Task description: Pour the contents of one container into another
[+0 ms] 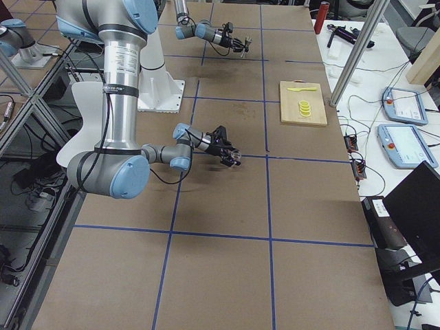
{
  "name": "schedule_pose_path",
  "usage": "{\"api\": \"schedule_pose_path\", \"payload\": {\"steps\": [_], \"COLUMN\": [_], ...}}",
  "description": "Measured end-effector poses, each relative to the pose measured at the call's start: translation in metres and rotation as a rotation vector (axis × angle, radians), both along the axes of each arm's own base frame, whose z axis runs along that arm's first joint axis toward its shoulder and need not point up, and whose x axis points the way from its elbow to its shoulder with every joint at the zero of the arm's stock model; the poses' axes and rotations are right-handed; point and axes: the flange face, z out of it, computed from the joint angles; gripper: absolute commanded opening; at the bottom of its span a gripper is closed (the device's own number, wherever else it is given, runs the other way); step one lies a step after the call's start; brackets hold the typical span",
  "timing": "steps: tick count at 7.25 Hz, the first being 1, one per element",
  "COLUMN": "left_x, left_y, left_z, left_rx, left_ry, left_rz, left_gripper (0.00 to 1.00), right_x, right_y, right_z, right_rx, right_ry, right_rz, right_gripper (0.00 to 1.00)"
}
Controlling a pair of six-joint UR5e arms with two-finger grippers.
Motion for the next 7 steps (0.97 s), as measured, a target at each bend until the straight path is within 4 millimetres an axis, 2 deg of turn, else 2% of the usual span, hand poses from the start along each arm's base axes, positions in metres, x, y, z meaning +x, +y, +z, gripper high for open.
{"api": "schedule_pose_path", "payload": {"steps": [3,4,5,7], "left_x": [0.0,0.001,0.002,0.003], "left_y": [0.0,0.0,-0.001,-0.001], "left_z": [0.0,0.0,-0.002,-0.004], "left_rx": [0.0,0.0,0.0,0.001], "left_ry": [0.0,0.002,0.004,0.009], "left_rz": [0.0,0.0,0.0,0.0], "left_gripper": [0.0,0.0,0.0,0.0], "right_x": [-0.001,0.0,0.003,0.017], "right_y": [-0.001,-0.002,-0.004,-0.013], "right_z": [-0.003,-0.006,-0.013,-0.04], "right_rx": [0.001,0.0,0.002,0.006], "right_ry": [-0.009,-0.013,-0.015,-0.041], "right_rz": [0.002,-0.002,-0.017,-0.052], "right_gripper": [0.15,0.0,0.0,0.0]}}
